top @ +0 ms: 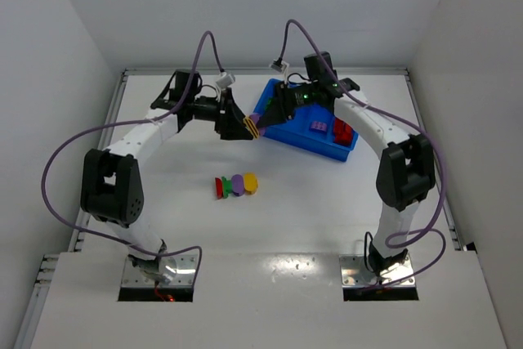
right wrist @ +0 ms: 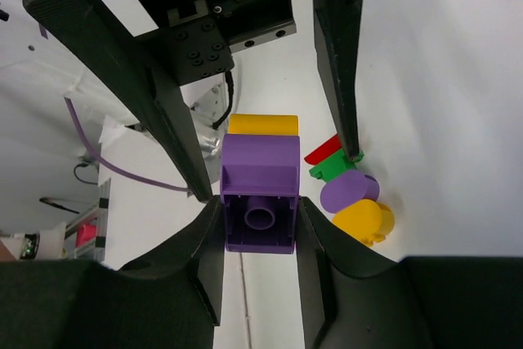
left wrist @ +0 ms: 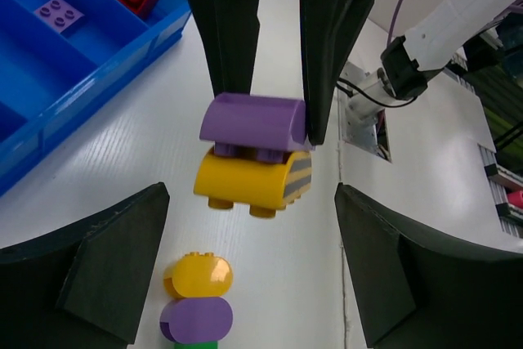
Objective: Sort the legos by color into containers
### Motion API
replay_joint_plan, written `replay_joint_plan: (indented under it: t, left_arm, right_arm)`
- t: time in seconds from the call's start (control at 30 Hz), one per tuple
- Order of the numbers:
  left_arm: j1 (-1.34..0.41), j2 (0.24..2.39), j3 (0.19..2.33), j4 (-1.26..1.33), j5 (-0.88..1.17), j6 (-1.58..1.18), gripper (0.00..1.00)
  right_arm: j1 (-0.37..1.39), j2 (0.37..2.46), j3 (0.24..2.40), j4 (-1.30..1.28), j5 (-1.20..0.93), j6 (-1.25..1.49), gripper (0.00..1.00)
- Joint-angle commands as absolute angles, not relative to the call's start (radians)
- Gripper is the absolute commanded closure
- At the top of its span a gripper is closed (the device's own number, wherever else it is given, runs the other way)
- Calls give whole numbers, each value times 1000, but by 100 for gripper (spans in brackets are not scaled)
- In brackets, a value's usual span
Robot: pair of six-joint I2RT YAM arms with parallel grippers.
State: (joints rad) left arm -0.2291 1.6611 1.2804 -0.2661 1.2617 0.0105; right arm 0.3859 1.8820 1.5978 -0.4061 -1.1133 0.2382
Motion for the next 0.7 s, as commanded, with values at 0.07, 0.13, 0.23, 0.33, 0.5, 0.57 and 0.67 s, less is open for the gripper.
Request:
replay_joint_plan:
  t: [0.07, 0.13, 0.23, 0.33, 0.5, 0.57, 0.67]
  left_arm:
    - [-252, 1686, 1367, -241, 1327, 41, 15]
    - [-261, 1696, 1376, -241, 1327, 41, 20]
    - [-261, 1706, 1385, -241, 1338, 41, 37]
    - [-261, 1706, 1385, -241, 1347, 41, 48]
    - [-261, 1706, 1376, -241, 1347, 41, 75]
    - [-261, 1706, 1365, -241, 1347, 41, 79]
    - [-261, 1697, 1342, -241, 1347, 41, 85]
  right_arm:
    - [397, 1882, 1595, -347, -1173, 244, 94]
    - [397, 1882, 1595, -347, -1173, 244, 94]
    - [397, 1882, 1586, -347, -1173, 244, 94]
    - [397, 1882, 1576, -347, -1173, 244, 94]
    - [376, 1882, 1565, -337, -1163, 253, 94]
    - [364, 1882, 1565, -337, -1154, 253, 94]
    - [336, 1873, 1565, -337, -1143, 253, 94]
